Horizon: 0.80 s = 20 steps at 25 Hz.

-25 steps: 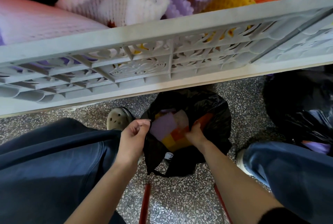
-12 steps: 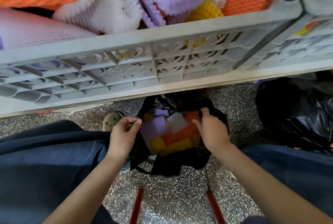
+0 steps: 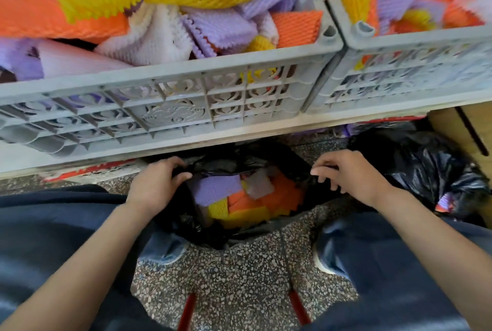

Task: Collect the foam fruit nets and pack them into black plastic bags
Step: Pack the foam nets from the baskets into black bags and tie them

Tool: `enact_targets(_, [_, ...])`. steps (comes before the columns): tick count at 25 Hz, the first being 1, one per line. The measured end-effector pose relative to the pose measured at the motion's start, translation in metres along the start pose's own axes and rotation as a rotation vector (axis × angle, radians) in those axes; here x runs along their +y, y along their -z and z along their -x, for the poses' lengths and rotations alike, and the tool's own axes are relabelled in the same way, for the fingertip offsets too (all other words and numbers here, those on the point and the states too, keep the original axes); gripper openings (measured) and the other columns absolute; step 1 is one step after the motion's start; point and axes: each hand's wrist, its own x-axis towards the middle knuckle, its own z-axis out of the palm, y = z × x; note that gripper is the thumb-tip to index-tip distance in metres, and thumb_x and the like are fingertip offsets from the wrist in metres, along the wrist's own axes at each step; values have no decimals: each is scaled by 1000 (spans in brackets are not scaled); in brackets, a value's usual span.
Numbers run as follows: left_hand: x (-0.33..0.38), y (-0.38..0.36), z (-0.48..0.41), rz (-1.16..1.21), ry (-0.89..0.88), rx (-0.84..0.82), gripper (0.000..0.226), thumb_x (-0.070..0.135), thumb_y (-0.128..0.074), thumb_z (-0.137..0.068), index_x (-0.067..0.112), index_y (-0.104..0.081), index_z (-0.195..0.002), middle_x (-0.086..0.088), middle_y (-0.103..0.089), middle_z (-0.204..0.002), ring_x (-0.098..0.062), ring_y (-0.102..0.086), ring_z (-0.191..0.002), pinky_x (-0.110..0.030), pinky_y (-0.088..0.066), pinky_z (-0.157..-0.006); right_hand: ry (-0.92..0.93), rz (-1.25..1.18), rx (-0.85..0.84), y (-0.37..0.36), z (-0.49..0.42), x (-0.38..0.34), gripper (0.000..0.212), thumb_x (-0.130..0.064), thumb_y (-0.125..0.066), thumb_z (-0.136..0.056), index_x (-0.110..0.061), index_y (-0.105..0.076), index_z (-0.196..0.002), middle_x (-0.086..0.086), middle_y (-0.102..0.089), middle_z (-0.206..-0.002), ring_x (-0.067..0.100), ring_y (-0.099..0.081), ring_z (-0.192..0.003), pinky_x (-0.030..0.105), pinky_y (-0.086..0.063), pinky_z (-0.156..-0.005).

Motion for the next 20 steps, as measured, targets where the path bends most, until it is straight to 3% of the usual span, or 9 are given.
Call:
enact_targets(3, [4, -10, -15, -84, -26, -46, 20, 33, -56, -92, 18, -68, -99, -9, -69, -105, -31, -61, -102, -35, -46, -77, -110, 31, 108, 3, -14, 27, 11, -23, -64, -89, -15, -67, -83, -1, -68, -67, 13, -60, -49, 23, -47, -45])
enact_targets(6, [13, -21, -22, -127, -59, 42, 19, 24, -54, -94, 12, -61, -106, -12, -60, -111, -34, -58, -101, -39, -47, -75, -301, 124, 222, -4, -30, 50, 16, -26, -60, -91, -10, -65, -90, 5, -68, -70, 20, -64, -62, 38, -55, -64])
enact_targets(8, [23, -28, -18, -220, -247, 136, 27, 6, -65, -79, 7, -59, -105, -16, -56, -103, -38, -58, -91, -43, -48, -71, -323, 115, 307, -10, -35, 51, 18, -22, -56, -94, -7, -62, -101, 11, -68, -81, 28, -64, -76, 45, -54, -73])
enact_targets(10, [37, -36, -12, -339, -564, 256, 47, -1, -73, -58, 7, -61, -102, -15, -57, -95, -36, -58, -83, -41, -44, -71, -222, 103, 383, -10, -38, 42, 18, -18, -53, -95, -5, -59, -107, 14, -67, -93, 31, -62, -85, 45, -52, -77])
enact_targets(12, [55, -44, -11, -365, -783, 293, 54, 2, -73, -60, 10, -60, -111, -14, -60, -107, -34, -60, -93, -39, -42, -80, -89, 95, 416, -3, -42, 33, 16, -16, -52, -96, -7, -60, -107, 12, -67, -97, 29, -62, -88, 41, -51, -77])
enact_targets(14, [74, -52, -18, -348, -741, 151, 63, 10, -72, -75, 12, -48, -133, -16, -49, -134, -33, -51, -121, -41, -41, -98, -17, 133, 362, 10, -49, 30, 16, -19, -52, -96, -12, -63, -105, 6, -67, -95, 25, -61, -87, 36, -50, -73])
enact_targets(15, [81, -56, -23, -331, -650, 46, 68, 18, -65, -84, 13, -33, -144, -13, -36, -146, -32, -39, -132, -41, -34, -106, 2, 162, 316, 18, -52, 32, 16, -20, -52, -96, -14, -65, -104, 4, -67, -94, 23, -61, -87, 36, -50, -74])
enact_targets(17, [94, -66, -36, -304, -421, -156, 70, 30, -51, -95, 17, -12, -150, -8, -25, -152, -30, -34, -135, -40, -32, -106, 28, 146, 263, 32, -60, 41, 15, -17, -54, -95, -13, -67, -101, 5, -67, -92, 23, -62, -87, 37, -51, -77])
enact_targets(20, [102, -76, -46, -276, -271, -239, 39, 32, -44, -98, 19, -43, -134, -11, -54, -130, -32, -55, -115, -38, -45, -87, 21, 172, 320, 42, -67, 44, 18, -9, -53, -94, -10, -64, -108, 10, -63, -102, 29, -56, -99, 38, -46, -86])
